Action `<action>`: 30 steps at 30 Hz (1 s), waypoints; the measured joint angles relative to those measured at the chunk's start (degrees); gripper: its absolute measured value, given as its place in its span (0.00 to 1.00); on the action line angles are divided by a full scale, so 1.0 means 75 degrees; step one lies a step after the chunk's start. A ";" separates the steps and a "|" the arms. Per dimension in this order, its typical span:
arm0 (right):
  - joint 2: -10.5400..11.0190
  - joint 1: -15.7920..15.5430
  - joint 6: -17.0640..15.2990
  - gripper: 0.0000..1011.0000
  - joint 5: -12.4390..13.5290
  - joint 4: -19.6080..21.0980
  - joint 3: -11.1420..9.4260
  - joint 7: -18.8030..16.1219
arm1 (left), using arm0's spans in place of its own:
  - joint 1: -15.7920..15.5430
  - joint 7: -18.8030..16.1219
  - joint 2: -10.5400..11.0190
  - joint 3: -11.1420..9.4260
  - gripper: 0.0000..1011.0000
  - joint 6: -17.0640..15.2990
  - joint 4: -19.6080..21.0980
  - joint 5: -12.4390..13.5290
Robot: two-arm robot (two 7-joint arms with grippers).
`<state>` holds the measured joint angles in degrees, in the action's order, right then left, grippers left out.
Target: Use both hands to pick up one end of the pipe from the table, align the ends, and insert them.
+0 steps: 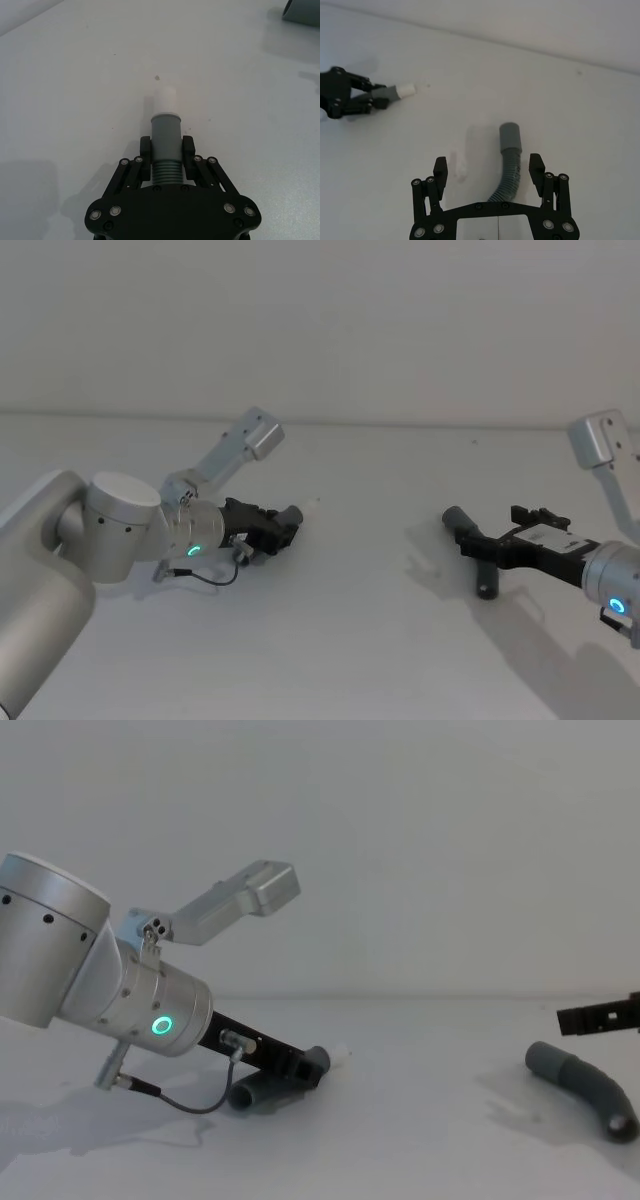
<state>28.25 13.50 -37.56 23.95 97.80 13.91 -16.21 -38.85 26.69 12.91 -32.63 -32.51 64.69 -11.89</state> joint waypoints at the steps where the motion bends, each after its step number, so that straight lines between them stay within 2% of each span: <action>1: 0.0013 0.0050 -0.0100 0.99 0.0007 -0.0038 0.0019 -0.0018 | 0.0000 0.0000 0.0000 0.0000 0.35 0.0000 0.0000 0.0000; 6: 0.0087 0.0398 -0.0523 0.99 0.0013 -0.0306 0.0183 -0.0130 | 0.0000 0.0000 0.0000 0.0000 0.35 0.0000 0.0000 0.0000; 13: 0.0105 0.0797 -0.0841 0.99 -0.0040 -0.0667 0.0389 -0.0250 | 0.0000 0.0000 0.0001 0.0000 0.35 0.0000 0.0000 0.0000; 30: -0.0149 0.1198 -0.0906 0.99 -0.0259 -0.1309 0.0565 -0.0205 | 0.0000 0.0000 0.0001 0.0000 0.35 0.0001 0.0000 0.0000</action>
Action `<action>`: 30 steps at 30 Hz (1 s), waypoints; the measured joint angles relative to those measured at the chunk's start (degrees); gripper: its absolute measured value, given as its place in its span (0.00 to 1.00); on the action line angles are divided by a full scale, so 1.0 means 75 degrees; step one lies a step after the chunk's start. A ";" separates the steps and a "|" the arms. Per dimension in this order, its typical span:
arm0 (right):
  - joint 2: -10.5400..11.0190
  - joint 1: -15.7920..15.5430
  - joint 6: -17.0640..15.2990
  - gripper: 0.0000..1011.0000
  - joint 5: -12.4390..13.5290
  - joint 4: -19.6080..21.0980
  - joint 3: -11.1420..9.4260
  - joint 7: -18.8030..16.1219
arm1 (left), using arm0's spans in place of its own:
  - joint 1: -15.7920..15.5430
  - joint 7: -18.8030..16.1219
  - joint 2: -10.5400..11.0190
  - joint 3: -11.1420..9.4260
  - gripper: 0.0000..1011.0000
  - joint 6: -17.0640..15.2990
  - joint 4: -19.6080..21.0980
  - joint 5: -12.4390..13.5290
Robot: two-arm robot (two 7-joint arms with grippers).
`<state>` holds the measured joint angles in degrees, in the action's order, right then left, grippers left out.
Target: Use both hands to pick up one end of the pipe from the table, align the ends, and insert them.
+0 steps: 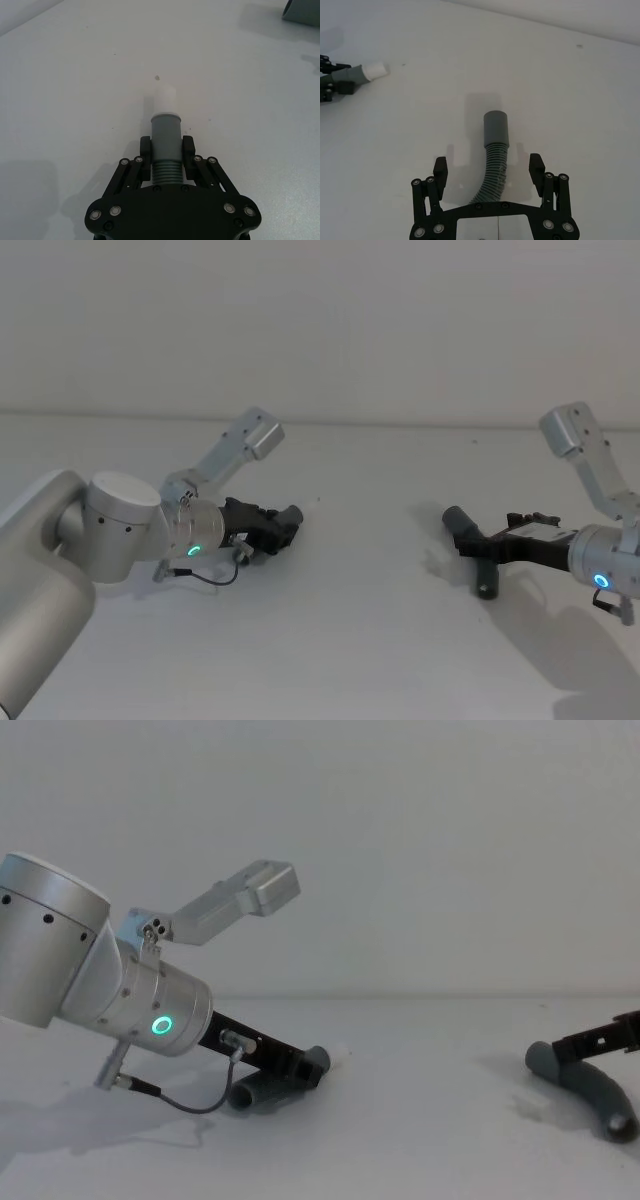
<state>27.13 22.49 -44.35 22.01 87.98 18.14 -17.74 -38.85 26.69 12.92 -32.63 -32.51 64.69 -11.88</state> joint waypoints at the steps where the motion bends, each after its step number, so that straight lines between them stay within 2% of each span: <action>1: -0.0016 0.0008 0.0006 0.99 -0.0009 -0.0030 0.0007 0.0005 | 0.0000 0.0000 0.0000 -0.0001 0.35 -0.0001 0.0000 0.0000; 20: -0.0353 0.0024 0.0181 0.99 -0.0115 -0.0469 0.0003 0.0107 | 0.0000 0.0000 -0.0001 0.0000 0.35 0.0000 0.0000 0.0000; 30: -0.0419 0.0038 0.0189 0.99 -0.0165 -0.0615 0.0037 0.0024 | 0.0000 0.0000 0.0000 -0.0001 0.35 0.0000 0.0000 0.0000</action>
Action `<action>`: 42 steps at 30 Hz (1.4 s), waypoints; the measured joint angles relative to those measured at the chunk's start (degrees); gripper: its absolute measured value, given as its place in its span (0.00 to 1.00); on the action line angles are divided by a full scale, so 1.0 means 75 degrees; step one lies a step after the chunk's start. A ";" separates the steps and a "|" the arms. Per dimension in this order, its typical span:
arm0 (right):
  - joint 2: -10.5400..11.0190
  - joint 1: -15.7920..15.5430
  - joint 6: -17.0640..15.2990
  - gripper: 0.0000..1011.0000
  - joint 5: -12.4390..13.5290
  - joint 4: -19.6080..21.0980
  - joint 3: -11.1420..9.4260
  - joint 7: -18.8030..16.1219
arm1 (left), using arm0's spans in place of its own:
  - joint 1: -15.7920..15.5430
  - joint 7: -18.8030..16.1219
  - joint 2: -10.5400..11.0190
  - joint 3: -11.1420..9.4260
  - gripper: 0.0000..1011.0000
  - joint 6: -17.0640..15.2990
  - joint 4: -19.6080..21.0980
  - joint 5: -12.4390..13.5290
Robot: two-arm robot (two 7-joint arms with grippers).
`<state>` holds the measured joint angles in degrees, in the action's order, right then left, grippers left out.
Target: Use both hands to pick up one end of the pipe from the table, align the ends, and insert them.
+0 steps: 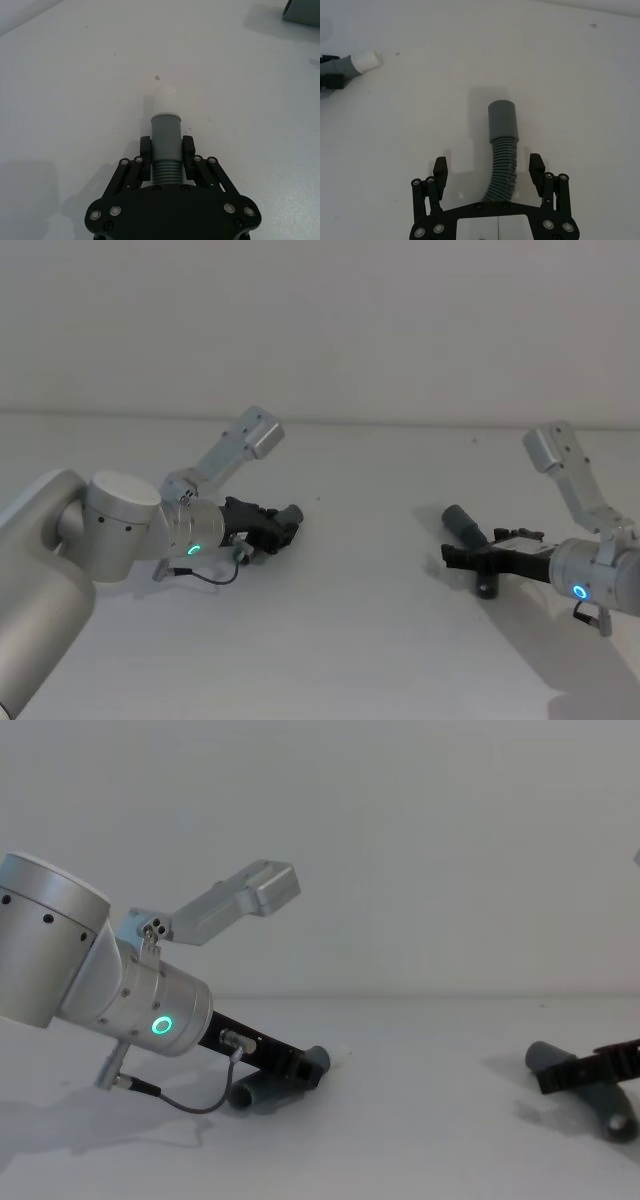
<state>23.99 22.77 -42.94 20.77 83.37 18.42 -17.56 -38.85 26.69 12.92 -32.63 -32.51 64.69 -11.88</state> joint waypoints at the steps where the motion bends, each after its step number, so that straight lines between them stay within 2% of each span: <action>1: -0.0003 0.0000 -0.0001 0.99 -0.0003 -0.0007 0.0004 -0.0006 | 0.0000 0.0000 0.0000 0.0000 0.35 0.0000 0.0000 0.0000; 15: -0.0046 -0.0039 -0.0030 0.97 -0.0060 -0.0076 0.0032 -0.0121 | 0.0000 0.0000 0.0000 0.0000 0.35 0.0000 0.0000 0.0000; 24: -0.0055 -0.0054 -0.0030 0.76 -0.0078 -0.0092 0.0038 -0.0151 | 0.0000 0.0000 0.0001 0.0000 0.35 0.0000 0.0000 0.0000; 27: -0.0057 -0.0055 -0.0030 0.63 -0.0080 -0.0094 0.0039 -0.0157 | 0.0000 0.0000 0.0000 0.0000 0.35 0.0000 0.0000 0.0000; 29: -0.0059 -0.0056 -0.0030 0.61 -0.0083 -0.0096 0.0041 -0.0163 | 0.0000 0.0000 0.0001 0.0000 0.35 0.0000 0.0000 0.0000; 38: -0.0066 -0.0064 -0.0031 0.29 -0.0088 -0.0103 0.0042 -0.0178 | 0.0000 0.0000 0.0000 0.0000 0.35 0.0000 0.0000 0.0000; 42: -0.0066 -0.0066 -0.0030 0.28 -0.0089 -0.0105 0.0042 -0.0180 | 0.0000 0.0000 0.0000 0.0000 0.35 0.0000 0.0000 0.0000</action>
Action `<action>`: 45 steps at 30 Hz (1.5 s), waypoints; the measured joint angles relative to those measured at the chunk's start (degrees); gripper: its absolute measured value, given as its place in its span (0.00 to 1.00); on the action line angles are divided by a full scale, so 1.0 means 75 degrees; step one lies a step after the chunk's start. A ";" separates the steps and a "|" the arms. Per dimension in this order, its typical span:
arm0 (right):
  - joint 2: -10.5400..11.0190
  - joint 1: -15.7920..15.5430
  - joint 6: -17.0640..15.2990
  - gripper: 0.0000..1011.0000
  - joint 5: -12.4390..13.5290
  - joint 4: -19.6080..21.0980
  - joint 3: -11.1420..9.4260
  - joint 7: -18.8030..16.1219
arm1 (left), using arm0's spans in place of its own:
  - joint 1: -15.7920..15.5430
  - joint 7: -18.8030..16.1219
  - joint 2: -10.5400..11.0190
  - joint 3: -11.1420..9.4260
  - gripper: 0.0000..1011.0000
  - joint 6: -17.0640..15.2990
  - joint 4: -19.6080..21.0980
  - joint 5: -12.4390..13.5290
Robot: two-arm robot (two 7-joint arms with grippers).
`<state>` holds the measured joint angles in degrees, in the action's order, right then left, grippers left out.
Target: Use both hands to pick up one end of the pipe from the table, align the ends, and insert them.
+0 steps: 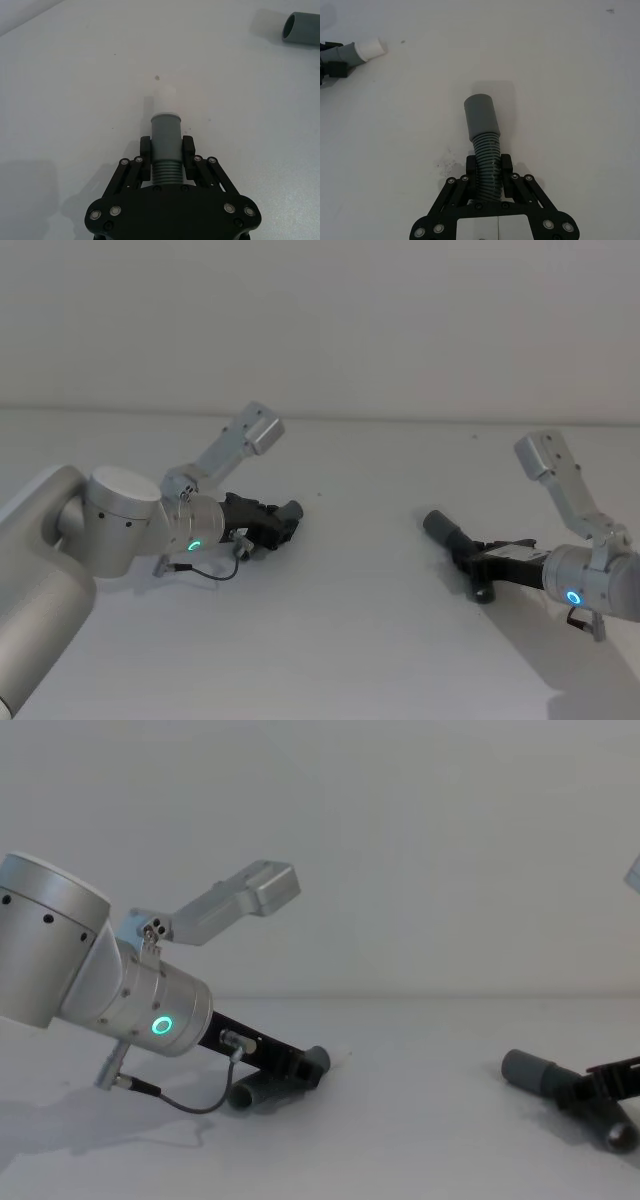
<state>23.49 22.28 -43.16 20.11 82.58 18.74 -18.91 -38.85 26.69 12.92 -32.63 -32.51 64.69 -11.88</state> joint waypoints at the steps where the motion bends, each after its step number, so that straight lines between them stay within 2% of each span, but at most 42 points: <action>1: 0.0000 0.0000 0.0000 0.28 0.0000 -0.0001 0.0000 -0.0001 | 0.0000 0.0000 0.0000 0.0000 0.35 0.0000 0.0000 0.0000; 17: 0.0011 -0.0015 0.0030 0.28 -0.0026 0.0019 0.0002 -0.0018 | -0.0008 0.0008 0.0002 -0.0022 0.35 0.0031 0.0000 0.0028; 25: 0.0061 -0.0110 0.0309 0.28 -0.0114 0.0225 -0.0001 -0.0031 | -0.0045 0.0039 0.0037 -0.0091 0.35 0.0332 0.0141 0.0181; 31: 0.0134 -0.0242 0.0609 0.28 -0.0212 0.0576 -0.0083 0.0010 | -0.0091 0.0118 0.0138 -0.0102 0.35 0.0681 0.0377 0.0287; 37: 0.0327 -0.0378 0.0854 0.28 -0.0328 0.1070 -0.0187 0.0034 | -0.0151 0.0295 0.0311 -0.0074 0.35 0.1058 0.0566 0.0329; 45: 0.0826 -0.0457 0.1103 0.28 -0.0557 0.1606 -0.0157 -0.0276 | -0.0272 0.0759 0.0672 -0.0025 0.35 0.1693 0.0741 0.0313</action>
<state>29.69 18.85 -34.89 15.93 94.63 17.56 -20.98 -40.88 32.39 17.96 -32.82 -19.81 70.25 -9.53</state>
